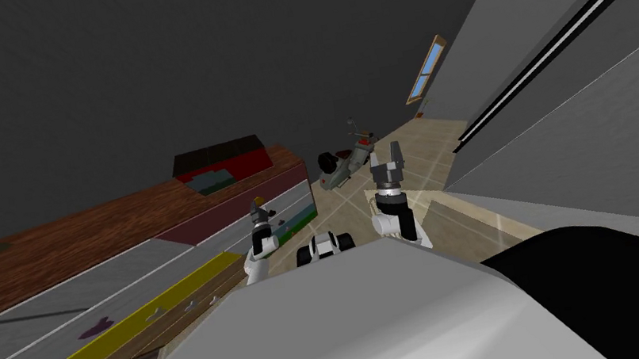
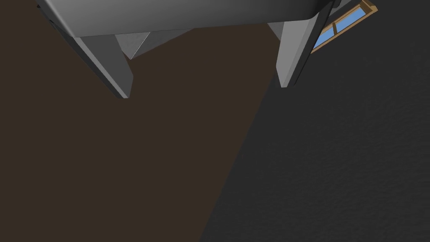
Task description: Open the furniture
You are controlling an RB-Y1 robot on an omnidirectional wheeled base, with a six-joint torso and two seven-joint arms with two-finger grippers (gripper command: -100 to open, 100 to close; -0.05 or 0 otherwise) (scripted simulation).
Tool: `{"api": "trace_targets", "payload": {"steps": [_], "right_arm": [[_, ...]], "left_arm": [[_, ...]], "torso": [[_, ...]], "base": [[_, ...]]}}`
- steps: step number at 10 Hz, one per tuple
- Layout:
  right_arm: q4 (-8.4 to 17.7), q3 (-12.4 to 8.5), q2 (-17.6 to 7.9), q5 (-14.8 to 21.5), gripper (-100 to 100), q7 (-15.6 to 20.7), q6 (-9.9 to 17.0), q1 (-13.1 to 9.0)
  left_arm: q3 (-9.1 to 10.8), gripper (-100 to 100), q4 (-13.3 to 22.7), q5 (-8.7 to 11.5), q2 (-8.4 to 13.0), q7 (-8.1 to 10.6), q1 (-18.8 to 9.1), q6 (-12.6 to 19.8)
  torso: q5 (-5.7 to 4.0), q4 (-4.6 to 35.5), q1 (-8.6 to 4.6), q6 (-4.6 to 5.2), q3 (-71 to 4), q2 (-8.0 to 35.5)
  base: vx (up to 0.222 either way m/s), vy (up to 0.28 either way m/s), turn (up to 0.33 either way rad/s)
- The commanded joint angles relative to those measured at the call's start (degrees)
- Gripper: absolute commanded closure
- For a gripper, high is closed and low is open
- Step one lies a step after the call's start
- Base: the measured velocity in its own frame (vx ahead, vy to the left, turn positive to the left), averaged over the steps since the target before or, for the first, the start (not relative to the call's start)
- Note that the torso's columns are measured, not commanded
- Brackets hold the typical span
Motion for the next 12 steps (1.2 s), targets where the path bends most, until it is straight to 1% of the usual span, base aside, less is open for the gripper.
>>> {"api": "trace_targets", "payload": {"steps": [1,2,3,4,5,6,7,8,9,10,11,12], "right_arm": [[0.0,0.0,0.0,0.0,0,0.0,0.0,0.0],[0.0,0.0,0.0,0.0,0,0.0,0.0,0.0],[0.0,0.0,0.0,0.0,0,0.0,0.0,0.0],[0.0,0.0,0.0,0.0,0,0.0,0.0,0.0],[0.0,0.0,0.0,0.0,0,0.0,0.0,0.0],[0.0,0.0,0.0,0.0,0,0.0,0.0,0.0],[0.0,0.0,0.0,0.0,0,0.0,0.0,0.0],[0.0,0.0,0.0,0.0,0,0.0,0.0,0.0],[0.0,0.0,0.0,0.0,0,0.0,0.0,0.0],[0.0,0.0,0.0,0.0,0,0.0,0.0,0.0],[0.0,0.0,0.0,0.0,0,0.0,0.0,0.0],[0.0,0.0,0.0,0.0,0,0.0,0.0,0.0]], "left_arm": [[-0.34,-100,4.3,-0.5,0.9,0.09,-3.9,-0.7],[-0.34,-100,6.4,-0.5,0.9,0.09,-5.7,-0.7],[-0.34,-100,6.5,-0.5,0.9,0.09,-5.9,-0.7],[-0.6,-100,8.9,-0.9,1.5,0.18,-7.9,-1.1],[-0.6,-100,8.9,-0.9,1.5,0.18,-8.7,-1.1],[-0.6,-100,10.7,-0.9,1.5,0.18,-10.0,-1.1],[-0.86,-100,12.5,-1.4,2.2,0.26,-11.5,-1.5],[-0.86,-100,14.8,-1.4,2.2,0.26,-13.4,-1.5],[-0.86,-100,15.0,-1.4,2.2,0.26,-14.1,-1.5],[-1.12,-100,17.9,-1.8,2.8,0.34,-16.4,-2.0],[-1.12,-100,19.2,-1.8,2.8,0.34,-18.1,-2.0],[-1.12,-100,19.2,-1.8,2.8,0.34,-18.1,-2.0]], "torso": [[0.02,0.0,-0.03,0.11,-0.1,-0.1],[-0.04,0.0,0.03,-0.04,-0.1,-0.1],[-0.03,0.0,0.03,-0.01,-0.1,-0.1],[-0.04,0.0,0.03,0.11,-0.1,-0.2],[-0.05,0.0,0.01,-0.04,-0.1,-0.1],[-0.03,0.0,0.03,0.01,0.0,-0.1],[-0.04,0.1,0.01,0.14,-0.1,-0.2],[-0.04,0.0,0.03,-0.02,-0.1,-0.2],[0.0,0.0,0.0,-0.08,0.0,0.0],[0.01,0.0,-0.02,-0.05,0.0,0.0],[0.0,0.0,-0.01,-0.15,0.1,0.2],[0.0,0.0,-0.04,-0.12,0.2,0.3]], "base": [[-0.041,-0.009,0.163],[-0.037,-0.016,0.112],[-0.018,-0.007,0.011],[-0.029,-0.006,0.16],[-0.026,-0.006,0.119],[-0.02,-0.002,0.017],[-0.035,-0.003,0.183],[-0.021,-0.005,0.081],[-0.001,0.001,-0.013],[-0.018,-0.001,0.171],[-0.027,-0.006,0.116],[-0.014,-0.004,-0.011]]}}
